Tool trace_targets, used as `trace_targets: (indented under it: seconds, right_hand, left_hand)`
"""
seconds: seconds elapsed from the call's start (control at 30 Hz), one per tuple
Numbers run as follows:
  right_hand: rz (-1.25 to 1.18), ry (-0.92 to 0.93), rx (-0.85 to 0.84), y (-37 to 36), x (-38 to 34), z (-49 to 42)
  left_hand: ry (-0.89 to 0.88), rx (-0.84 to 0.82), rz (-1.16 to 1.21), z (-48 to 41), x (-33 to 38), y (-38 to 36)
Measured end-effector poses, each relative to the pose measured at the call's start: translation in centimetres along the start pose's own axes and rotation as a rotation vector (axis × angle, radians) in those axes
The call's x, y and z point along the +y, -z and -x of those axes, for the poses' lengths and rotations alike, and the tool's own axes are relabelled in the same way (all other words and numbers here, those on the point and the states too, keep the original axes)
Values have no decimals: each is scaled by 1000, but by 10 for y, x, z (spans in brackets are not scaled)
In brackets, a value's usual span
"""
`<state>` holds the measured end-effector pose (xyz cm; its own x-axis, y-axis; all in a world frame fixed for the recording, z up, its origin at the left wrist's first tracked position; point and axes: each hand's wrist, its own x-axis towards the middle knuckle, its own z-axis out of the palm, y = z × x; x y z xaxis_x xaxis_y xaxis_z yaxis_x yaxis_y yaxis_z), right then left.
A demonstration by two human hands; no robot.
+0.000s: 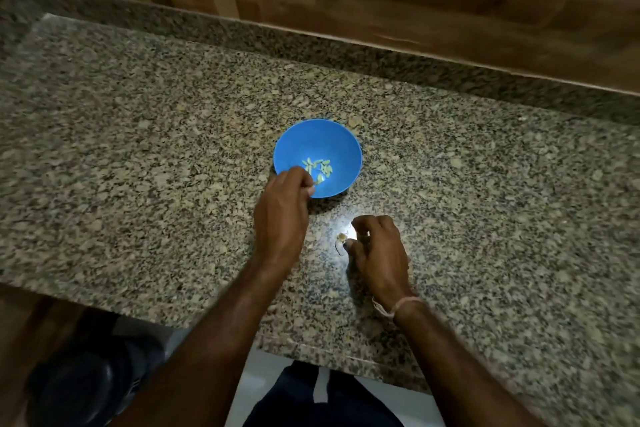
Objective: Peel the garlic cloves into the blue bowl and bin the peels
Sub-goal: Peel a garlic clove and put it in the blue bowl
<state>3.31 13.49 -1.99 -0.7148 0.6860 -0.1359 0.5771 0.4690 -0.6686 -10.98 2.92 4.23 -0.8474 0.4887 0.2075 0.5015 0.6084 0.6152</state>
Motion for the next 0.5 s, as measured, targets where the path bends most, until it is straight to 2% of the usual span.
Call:
trace_targets:
  seconds: [0.2, 0.3, 0.37, 0.43, 0.5]
  right_hand:
    - [-22, -36, 16, -8, -11, -1]
    - [38, -2, 26, -15, -15, 1]
    - [46, 29, 41, -19, -15, 3]
    - [59, 49, 50, -21, -14, 5]
    - [137, 79, 61, -22, -12, 8]
  left_hand:
    - [-45, -120, -150, -51, -3, -12]
    - [-103, -27, -82, -31, -1, -6]
    - [-110, -27, 39, 4, -1, -2]
    - [-22, -120, 173, 40, -6, -6]
    - [160, -247, 271, 63, -19, -19]
